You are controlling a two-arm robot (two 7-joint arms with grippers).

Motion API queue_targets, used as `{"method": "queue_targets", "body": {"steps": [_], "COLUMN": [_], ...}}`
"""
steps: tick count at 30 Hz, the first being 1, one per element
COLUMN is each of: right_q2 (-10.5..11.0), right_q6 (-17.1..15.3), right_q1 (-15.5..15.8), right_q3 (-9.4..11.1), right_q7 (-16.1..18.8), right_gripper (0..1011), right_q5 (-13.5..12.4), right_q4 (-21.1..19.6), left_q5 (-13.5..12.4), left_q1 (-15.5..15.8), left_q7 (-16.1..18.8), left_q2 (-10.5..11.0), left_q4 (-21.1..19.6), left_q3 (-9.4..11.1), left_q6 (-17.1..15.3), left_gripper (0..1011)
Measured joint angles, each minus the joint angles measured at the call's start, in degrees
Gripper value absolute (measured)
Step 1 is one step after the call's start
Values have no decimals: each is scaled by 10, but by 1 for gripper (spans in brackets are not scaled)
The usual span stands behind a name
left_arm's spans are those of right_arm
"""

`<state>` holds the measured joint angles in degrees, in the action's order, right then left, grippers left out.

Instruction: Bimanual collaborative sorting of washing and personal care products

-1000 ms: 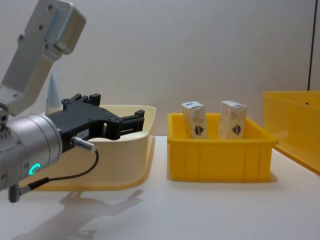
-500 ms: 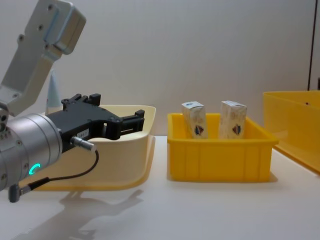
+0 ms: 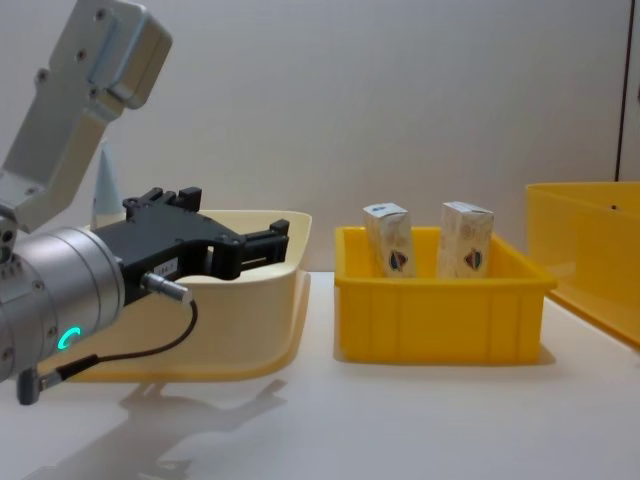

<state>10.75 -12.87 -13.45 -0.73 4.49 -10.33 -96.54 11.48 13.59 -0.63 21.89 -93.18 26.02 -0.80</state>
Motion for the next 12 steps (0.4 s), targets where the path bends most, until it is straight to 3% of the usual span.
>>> {"method": "queue_targets", "body": {"steps": [7, 12], "right_q2": [1, 8], "right_q6": [15, 23], "right_q1": [6, 17], "right_q3": [2, -8], "right_q7": [9, 8], "right_gripper": [1001, 1001], "right_q5": [-7, -12], "right_q4": [-8, -11], "left_q5": [0, 0], "left_q1": [0, 0], "left_q7": [0, 0], "left_q2": [0, 0], "left_q4": [0, 0], "left_q3": [0, 0], "left_q6": [0, 0], "left_gripper": [1003, 1003]}}
